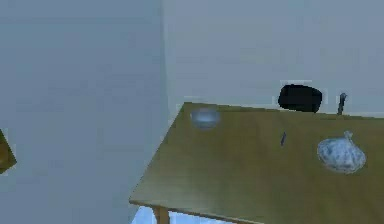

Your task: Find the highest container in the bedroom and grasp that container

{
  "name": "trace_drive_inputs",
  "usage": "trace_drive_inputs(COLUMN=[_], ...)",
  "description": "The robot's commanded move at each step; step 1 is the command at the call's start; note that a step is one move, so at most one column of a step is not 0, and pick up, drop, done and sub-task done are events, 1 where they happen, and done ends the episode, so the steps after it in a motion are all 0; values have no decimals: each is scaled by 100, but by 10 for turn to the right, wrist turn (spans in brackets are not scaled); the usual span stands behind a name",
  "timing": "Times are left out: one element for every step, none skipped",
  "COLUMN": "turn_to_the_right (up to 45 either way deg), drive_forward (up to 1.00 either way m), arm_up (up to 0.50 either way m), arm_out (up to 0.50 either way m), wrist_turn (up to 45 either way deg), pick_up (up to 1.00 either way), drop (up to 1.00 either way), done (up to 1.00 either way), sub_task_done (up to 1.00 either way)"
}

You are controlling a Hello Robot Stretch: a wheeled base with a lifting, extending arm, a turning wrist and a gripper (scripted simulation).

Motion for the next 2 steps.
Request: trace_drive_inputs(turn_to_the_right=[450,300], drive_forward=[0,0], arm_up=[0,0], arm_out=[0,0], wrist_turn=[0,0], pick_up=[0,0], drop=[0,0], done=[0,0], sub_task_done=[0,0])
